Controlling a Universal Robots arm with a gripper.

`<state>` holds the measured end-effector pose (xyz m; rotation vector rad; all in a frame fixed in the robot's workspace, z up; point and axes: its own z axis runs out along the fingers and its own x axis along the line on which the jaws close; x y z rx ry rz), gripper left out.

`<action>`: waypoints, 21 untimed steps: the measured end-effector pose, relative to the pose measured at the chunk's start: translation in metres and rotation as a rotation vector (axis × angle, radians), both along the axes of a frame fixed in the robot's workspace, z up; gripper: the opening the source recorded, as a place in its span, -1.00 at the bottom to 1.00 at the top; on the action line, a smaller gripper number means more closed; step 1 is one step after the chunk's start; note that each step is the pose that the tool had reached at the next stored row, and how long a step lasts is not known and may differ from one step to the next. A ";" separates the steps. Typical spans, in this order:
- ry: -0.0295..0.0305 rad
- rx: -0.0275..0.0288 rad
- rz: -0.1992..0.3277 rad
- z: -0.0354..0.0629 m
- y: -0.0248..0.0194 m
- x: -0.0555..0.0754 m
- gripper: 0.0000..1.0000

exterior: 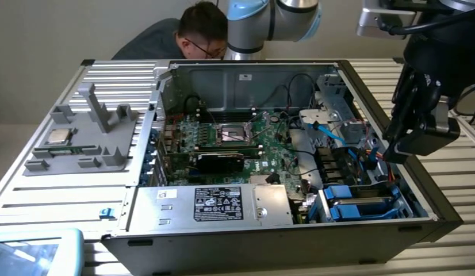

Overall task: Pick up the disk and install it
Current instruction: 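Insert the first disk wire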

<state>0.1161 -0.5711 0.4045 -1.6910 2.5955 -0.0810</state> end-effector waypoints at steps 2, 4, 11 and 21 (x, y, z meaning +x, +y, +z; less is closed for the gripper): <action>0.0057 0.0043 0.000 0.0000 -0.0026 0.001 -0.12; 0.0105 0.0079 0.001 -0.0002 -0.0046 0.002 -0.12; 0.0240 0.0462 0.004 -0.0005 -0.0142 0.004 -0.12; 0.0350 0.1352 0.036 -0.0008 -0.0252 0.005 -0.12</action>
